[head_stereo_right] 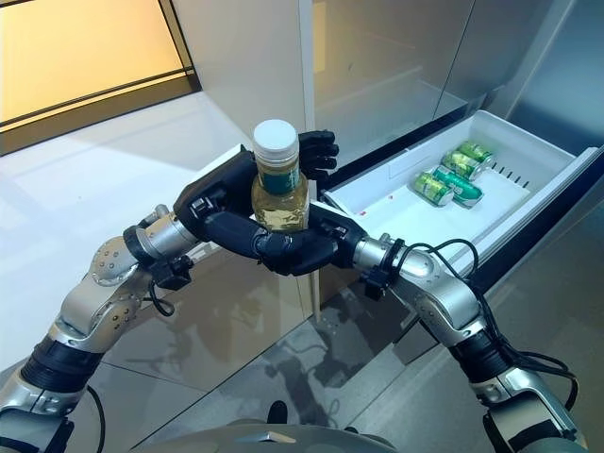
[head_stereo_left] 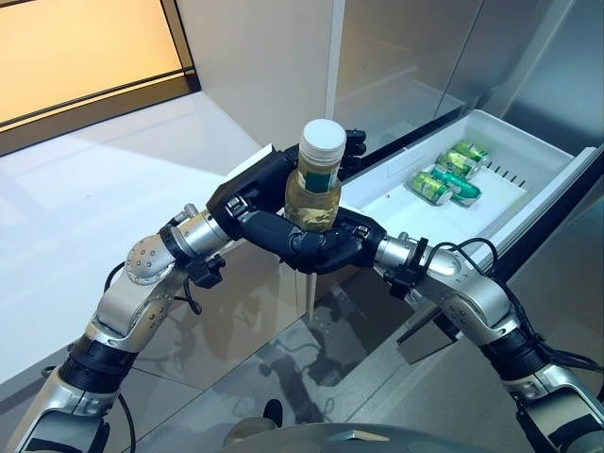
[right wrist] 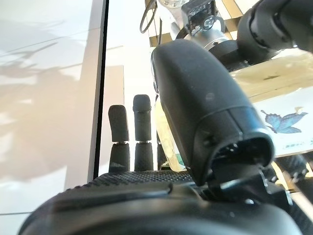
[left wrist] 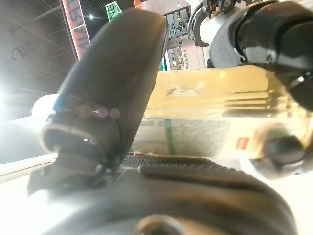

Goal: Put drinks into fridge and close the fridge

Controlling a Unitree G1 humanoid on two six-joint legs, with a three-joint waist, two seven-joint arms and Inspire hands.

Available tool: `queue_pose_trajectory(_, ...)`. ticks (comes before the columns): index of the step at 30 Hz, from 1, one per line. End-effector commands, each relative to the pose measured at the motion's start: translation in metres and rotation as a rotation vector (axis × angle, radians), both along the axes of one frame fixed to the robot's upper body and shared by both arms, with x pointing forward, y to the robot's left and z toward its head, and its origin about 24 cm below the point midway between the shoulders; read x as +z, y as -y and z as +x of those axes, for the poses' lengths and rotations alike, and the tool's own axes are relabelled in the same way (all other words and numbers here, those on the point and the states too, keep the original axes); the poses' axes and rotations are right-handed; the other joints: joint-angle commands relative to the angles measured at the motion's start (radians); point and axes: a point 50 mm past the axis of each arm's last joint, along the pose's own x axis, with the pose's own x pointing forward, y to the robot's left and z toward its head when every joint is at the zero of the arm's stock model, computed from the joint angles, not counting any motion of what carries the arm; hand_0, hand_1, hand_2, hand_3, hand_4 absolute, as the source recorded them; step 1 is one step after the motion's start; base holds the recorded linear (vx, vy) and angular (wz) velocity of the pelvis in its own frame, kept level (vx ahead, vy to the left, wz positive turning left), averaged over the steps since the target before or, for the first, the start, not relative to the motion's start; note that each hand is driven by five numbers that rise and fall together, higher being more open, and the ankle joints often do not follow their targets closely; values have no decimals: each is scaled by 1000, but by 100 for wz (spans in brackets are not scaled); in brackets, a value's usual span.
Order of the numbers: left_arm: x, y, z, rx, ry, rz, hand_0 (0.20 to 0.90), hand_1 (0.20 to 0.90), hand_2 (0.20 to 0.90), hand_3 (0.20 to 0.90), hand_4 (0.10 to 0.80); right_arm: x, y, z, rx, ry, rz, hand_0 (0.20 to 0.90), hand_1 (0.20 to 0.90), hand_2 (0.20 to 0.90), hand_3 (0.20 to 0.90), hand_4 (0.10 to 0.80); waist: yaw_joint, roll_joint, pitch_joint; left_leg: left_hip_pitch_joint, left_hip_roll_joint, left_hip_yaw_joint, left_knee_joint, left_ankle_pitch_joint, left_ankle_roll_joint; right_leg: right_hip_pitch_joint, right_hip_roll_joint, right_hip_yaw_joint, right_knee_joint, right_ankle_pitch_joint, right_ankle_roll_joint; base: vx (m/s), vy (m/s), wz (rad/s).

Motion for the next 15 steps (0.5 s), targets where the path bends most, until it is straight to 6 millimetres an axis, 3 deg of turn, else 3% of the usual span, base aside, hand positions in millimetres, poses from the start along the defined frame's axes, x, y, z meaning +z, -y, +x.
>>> queue_pose_trajectory(1, 55, -10, -7, 21, 284, -126, 900, 900, 900, 900, 800, 96, -9, 0, 88, 379, 267, 300, 300, 300, 200, 100, 3, -13, -103, 46, -59, 5, 2, -98, 55, -50, -7, 16, 16, 62, 40, 0, 0, 0)
queue_pose_trajectory(15, 36, -58, -11, 268, 220, -103, 900, 900, 900, 900, 800, 117, 22, -7, -1, 508, 291, 300, 300, 300, 200, 100, 20, -17, -100, 36, -58, -8, 2, -95, 54, -54, -7, 9, 15, 61, 40, -6, 1, 0)
